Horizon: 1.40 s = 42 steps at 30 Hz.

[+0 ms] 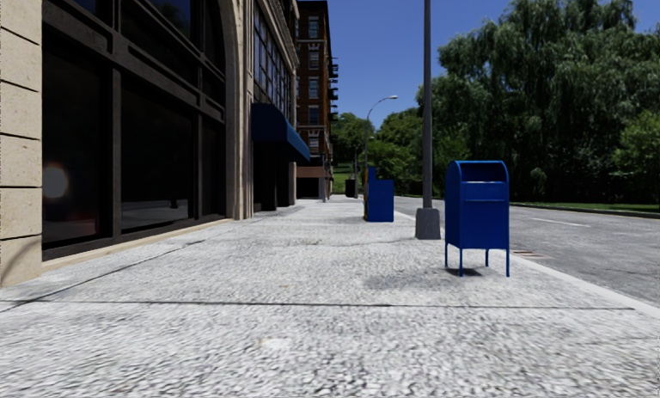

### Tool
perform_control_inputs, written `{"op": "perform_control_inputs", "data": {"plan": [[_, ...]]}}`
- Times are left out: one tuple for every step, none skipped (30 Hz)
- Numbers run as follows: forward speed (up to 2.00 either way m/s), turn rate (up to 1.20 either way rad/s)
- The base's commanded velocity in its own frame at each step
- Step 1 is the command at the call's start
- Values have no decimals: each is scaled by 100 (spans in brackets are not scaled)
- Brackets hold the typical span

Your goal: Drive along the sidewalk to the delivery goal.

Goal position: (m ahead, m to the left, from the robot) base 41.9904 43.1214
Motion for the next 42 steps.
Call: {"op": "perform_control_inputs", "data": {"plan": [[200, 25], [200, 0], [200, 0], [200, 0], [200, 0], [200, 0], [200, 0], [200, 0], [200, 0], [200, 0], [200, 0], [200, 0], [200, 0], [200, 0], [200, 0], [200, 0], [200, 0], [200, 0], [200, 0], [200, 0], [200, 0], [200, 0], [200, 0], [200, 0], [200, 0], [200, 0], [200, 0], [200, 0], [200, 0], [200, 0], [200, 0], [200, 0], [200, 0], [200, 0], [200, 0], [200, 0], [200, 0], [200, 0], [200, 0], [200, 0], [200, 0], [200, 0]]}}
